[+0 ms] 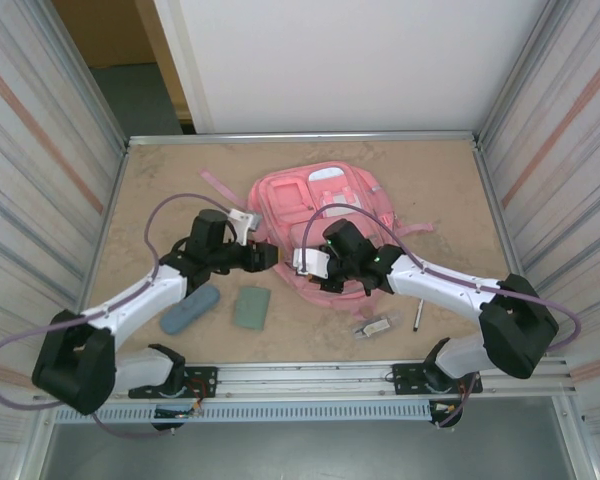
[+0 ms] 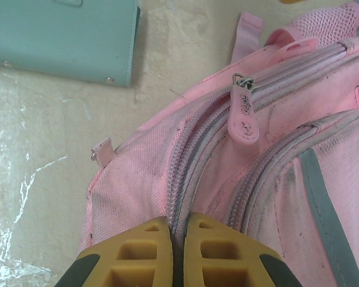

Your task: Pack books, pencil case, and school supplies into a backpack

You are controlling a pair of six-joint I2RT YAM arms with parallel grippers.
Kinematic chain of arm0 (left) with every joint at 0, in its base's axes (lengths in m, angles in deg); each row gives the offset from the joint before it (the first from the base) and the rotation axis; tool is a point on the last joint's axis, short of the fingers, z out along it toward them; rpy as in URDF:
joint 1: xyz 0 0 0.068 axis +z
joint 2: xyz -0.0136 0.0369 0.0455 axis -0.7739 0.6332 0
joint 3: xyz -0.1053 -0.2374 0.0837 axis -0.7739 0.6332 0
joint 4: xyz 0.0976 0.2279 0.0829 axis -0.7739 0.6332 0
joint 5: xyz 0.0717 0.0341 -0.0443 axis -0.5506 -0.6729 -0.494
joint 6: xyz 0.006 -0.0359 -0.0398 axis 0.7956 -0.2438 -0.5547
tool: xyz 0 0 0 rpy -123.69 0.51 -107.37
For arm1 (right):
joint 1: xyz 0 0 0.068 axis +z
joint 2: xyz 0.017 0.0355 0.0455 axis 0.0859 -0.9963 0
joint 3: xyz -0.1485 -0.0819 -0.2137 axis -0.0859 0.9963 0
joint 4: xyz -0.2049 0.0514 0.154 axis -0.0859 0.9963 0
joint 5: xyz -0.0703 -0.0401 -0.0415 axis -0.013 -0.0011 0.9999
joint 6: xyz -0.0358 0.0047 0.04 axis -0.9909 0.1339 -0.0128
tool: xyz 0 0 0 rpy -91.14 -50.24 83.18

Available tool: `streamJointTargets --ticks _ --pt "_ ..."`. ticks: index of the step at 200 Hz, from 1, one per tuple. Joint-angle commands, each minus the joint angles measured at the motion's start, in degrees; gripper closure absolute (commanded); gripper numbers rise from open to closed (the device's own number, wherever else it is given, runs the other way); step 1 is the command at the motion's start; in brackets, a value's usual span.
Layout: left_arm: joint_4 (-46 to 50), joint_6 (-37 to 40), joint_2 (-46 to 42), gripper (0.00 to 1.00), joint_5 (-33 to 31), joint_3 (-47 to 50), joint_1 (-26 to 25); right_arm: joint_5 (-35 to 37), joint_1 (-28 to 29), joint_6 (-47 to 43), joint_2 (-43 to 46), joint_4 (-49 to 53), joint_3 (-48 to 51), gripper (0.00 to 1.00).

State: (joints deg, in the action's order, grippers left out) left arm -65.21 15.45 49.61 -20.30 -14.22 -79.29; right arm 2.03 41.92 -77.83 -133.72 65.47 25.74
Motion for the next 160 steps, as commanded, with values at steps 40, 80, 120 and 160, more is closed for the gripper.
streamJointTargets --ticks 40,80,120,160 --pt "5.42 6.4 0.72 0.38 -13.17 -1.66 -5.68 -3.0 -0.62 2.31 1.54 -0.09 -0.74 1.0" --pt "8.95 11.9 6.41 0.38 -16.6 -8.46 -8.96 -2.58 -0.2 2.26 2.37 0.44 -0.51 1.0" --pt "9.01 14.55 8.57 0.38 -16.46 -10.79 -9.15 -2.71 -0.18 2.1 2.32 0.52 -0.57 1.0" --pt "9.68 15.47 12.78 0.38 -16.31 -12.7 -9.13 -3.07 -0.16 2.13 1.74 0.38 -0.66 1.0"
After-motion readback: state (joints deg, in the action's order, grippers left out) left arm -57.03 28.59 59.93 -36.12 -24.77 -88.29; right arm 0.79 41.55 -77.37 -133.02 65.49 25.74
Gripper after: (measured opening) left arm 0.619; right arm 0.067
